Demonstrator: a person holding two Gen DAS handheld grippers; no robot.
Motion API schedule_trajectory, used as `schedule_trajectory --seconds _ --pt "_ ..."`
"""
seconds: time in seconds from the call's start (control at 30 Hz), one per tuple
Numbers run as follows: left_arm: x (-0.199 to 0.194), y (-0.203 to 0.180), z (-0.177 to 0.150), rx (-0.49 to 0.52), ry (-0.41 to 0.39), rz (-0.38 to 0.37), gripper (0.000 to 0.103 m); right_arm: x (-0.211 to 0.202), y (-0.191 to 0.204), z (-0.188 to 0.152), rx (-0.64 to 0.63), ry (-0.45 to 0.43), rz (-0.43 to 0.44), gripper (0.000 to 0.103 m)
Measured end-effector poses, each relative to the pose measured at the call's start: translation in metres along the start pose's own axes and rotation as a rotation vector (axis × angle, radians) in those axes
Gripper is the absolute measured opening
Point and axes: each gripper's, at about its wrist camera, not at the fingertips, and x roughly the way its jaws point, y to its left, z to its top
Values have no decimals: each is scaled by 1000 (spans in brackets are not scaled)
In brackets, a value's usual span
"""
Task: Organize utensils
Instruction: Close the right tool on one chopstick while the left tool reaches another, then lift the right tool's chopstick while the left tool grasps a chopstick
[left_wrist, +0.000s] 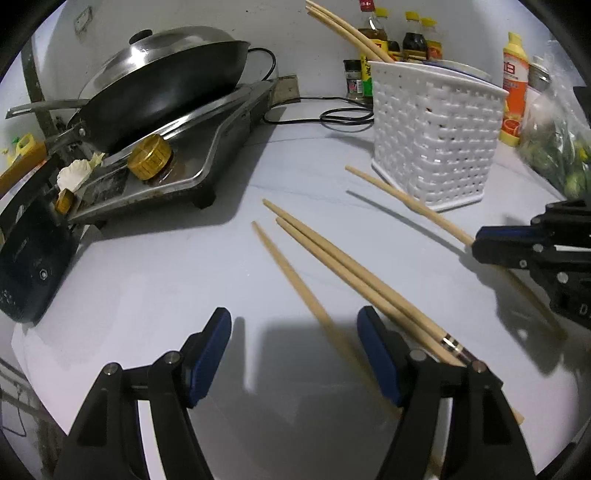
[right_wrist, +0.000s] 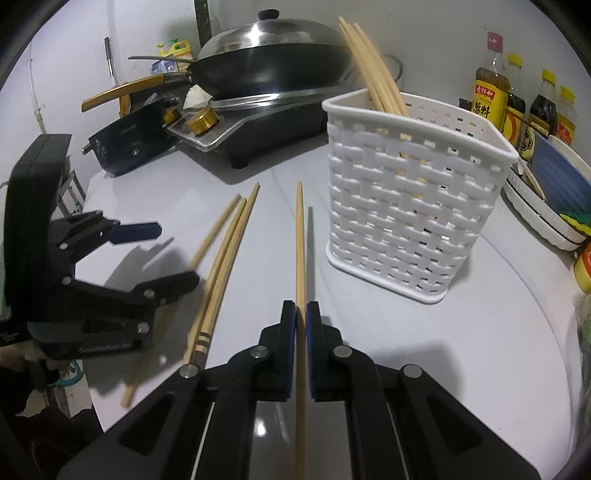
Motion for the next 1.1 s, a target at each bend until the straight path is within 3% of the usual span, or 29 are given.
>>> schedule_trajectory --seconds 0.03,0.1,0.17,0.23,0.37,0.73,0.9,1.1 --pt "0 3 0 -1 4 -11 71 0 0 0 -3 3 2 5" --pt "0 7 0 5 5 -43 60 2 1 -1 -6 11 6 5" --pt "-1 10 -1 20 5 -59 26 5 3 -1 -10 21 9 5" --pt "-1 11 -2 37 9 -46 20 9 4 -1 -15 30 6 5" --pt "-3 16 -6 15 13 -88 10 14 10 5 -29 35 1 5" --pt "-8 27 -19 -55 -9 -170 6 33 22 15 -81 60 -58 5" --pt "-15 37 -22 -122 -30 -222 6 26 18 15 -51 52 -45 5" --pt "-31 52 -18 -215 -78 -284 5 -1 12 24 2 -16 29 5"
